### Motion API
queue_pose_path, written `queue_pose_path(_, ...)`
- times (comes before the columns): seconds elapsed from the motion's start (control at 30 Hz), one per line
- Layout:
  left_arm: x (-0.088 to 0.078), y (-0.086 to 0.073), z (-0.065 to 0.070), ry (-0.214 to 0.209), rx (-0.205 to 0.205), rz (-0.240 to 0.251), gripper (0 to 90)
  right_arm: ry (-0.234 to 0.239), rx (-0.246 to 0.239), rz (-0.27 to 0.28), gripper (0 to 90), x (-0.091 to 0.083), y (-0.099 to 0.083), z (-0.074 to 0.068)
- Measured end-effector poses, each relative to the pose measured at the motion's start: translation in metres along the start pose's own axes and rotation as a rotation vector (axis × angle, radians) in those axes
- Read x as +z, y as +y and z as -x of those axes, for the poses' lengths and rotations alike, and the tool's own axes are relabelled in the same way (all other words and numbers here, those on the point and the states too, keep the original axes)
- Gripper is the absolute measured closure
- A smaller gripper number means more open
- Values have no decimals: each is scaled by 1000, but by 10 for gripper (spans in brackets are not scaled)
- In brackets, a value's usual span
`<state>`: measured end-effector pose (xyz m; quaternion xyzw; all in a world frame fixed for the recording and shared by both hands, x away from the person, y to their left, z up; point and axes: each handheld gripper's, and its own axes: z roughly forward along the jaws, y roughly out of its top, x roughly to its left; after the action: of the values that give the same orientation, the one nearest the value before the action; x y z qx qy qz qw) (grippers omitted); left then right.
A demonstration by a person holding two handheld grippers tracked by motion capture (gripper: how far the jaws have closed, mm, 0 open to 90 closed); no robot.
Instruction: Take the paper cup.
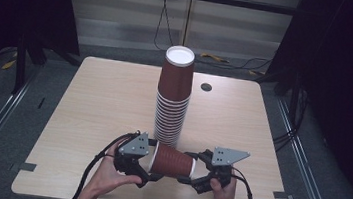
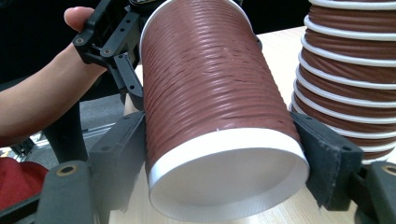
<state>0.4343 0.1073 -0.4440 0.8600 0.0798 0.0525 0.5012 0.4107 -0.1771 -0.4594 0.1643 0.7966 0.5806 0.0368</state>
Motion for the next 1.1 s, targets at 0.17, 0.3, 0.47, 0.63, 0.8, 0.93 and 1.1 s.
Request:
queue_pose_path(0.17,1,0,0,-13,2,1,0,5,-3,-2,228,0,0,0)
queue_pose_path(0.3,1,0,0,-17,7,5,0,12,-4,0,228,-1,0,0)
queue_pose_path(0.47,3,2,3,-10,16,3,0,19,-10,-2,228,1,0,0)
queue_pose_path(0.63,1,2,2,-18,6,15,4,26,-6,-7,227,2,-1,0)
queue_pose_path(0.8,1,2,3,-12,14,-15,11,23,-14,-21,224,3,-2,0)
queue_pose_path(0.93,0,2,2,-10,13,-9,13,24,-23,-23,220,5,-3,1)
queue_pose_path(1.1,0,2,3,4,10,-21,13,17,-33,-29,208,8,-4,1)
